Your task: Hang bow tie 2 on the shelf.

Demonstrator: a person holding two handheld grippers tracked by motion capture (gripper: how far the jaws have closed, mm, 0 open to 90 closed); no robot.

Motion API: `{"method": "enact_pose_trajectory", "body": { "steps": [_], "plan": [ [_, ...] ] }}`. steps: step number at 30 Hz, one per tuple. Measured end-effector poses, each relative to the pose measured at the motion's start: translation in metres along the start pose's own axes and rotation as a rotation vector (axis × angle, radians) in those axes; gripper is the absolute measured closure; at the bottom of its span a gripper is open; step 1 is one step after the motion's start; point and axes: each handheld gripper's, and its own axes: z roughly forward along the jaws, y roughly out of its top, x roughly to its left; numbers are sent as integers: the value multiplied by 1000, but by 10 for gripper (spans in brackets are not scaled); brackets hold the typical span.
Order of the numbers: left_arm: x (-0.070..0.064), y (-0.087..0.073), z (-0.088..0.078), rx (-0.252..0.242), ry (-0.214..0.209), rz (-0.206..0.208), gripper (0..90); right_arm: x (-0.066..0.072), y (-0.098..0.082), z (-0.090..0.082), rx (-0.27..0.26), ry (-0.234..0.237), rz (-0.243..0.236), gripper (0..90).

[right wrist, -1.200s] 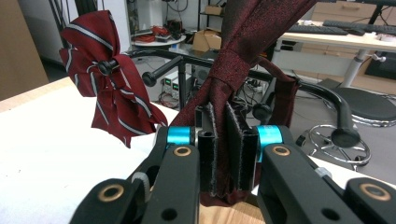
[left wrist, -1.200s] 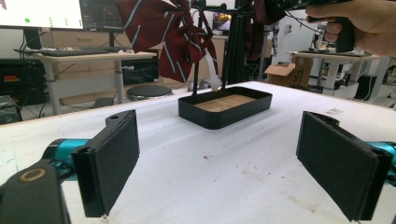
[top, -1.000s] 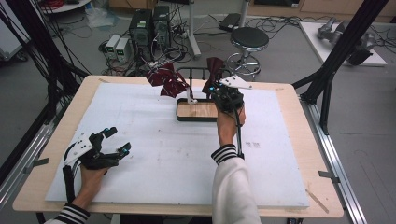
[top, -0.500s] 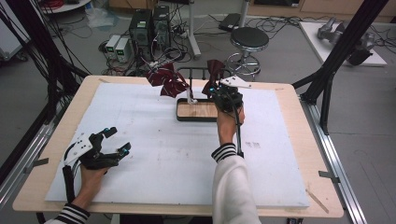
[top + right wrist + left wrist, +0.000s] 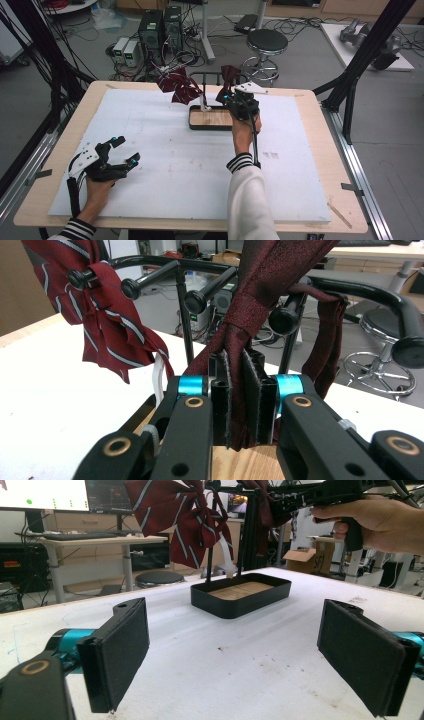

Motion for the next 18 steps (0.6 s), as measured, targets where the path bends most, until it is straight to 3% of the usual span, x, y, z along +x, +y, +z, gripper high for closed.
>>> {"method": "enact_pose_trajectory", "body": {
  "steps": [9, 18],
  "plan": [
    [0, 0, 0, 1, 0, 1, 137, -3, -3, 3, 21, 19, -2, 809],
    [0, 0, 0, -3, 0, 2, 137, -3, -3, 3, 26, 56, 6, 697]
  ]
}}
